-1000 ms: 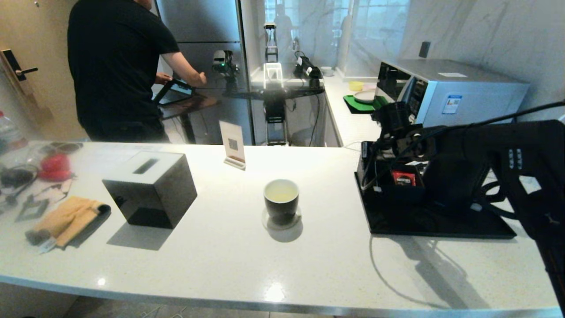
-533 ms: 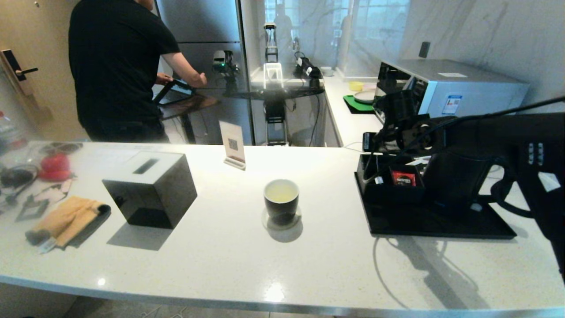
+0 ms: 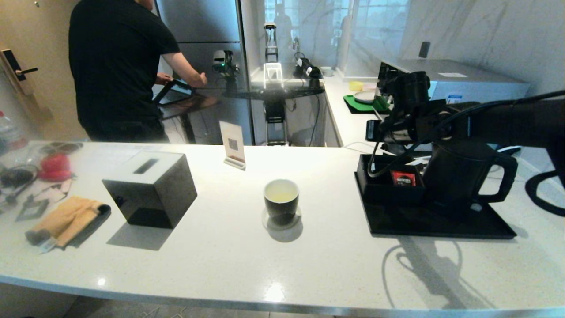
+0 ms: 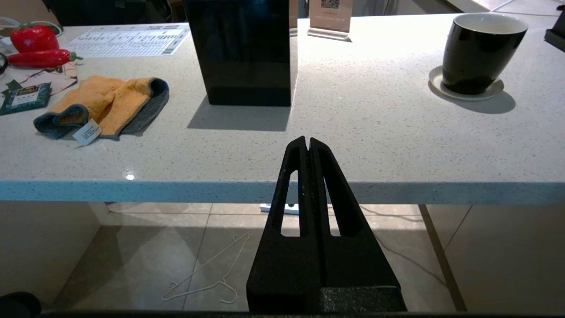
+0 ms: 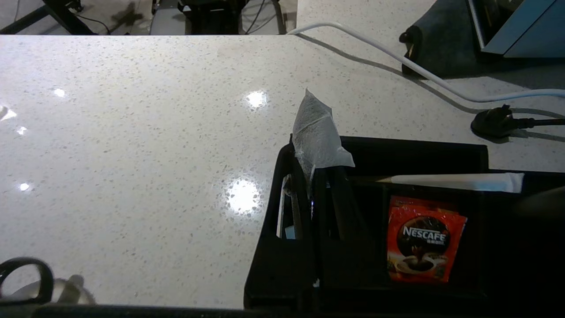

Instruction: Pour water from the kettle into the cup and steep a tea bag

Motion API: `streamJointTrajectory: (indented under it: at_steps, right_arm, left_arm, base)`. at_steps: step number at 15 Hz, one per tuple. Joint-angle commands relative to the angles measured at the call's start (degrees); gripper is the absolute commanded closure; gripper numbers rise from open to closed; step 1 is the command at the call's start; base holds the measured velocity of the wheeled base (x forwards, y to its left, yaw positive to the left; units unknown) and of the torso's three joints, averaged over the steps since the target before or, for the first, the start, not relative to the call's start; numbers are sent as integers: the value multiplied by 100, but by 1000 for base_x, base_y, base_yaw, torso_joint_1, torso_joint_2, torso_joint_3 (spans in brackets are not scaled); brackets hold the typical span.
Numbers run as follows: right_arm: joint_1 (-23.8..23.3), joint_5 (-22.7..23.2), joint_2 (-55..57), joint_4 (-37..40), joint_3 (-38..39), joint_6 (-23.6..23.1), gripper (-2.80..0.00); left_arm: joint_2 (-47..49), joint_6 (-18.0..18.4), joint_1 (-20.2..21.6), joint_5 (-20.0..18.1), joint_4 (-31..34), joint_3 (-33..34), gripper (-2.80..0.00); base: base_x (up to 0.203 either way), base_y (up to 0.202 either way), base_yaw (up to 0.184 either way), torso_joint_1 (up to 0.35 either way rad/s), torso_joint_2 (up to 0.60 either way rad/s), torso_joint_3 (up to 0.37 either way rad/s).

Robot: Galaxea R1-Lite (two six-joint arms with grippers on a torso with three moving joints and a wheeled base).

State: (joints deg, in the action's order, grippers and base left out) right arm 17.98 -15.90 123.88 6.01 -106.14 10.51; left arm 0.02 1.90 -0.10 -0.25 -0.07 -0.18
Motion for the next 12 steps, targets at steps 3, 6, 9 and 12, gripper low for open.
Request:
streamJointTrajectory:
  at_steps: [3,6,9,12]
  right_arm:
    - [120,-5,-672,-9,286,4,0]
    - [230,-10,-922,-10,299,-3,0]
    - [396,-10,-1136,-4,296,-14,0]
    - [644,-10,-1262,-8,298,-14,0]
  left_arm:
    - [-2,3,1,-1,-1,1,0]
    - [-2,3,1,-1,-1,1,0]
    - [-2,3,1,-1,-1,1,0]
    - [-2,3,1,-1,-1,1,0]
  base:
    - [0,0,0,0,0,0]
    - [0,0,0,0,0,0]
    - [0,0,0,0,0,0]
    - [0,0,0,0,0,0]
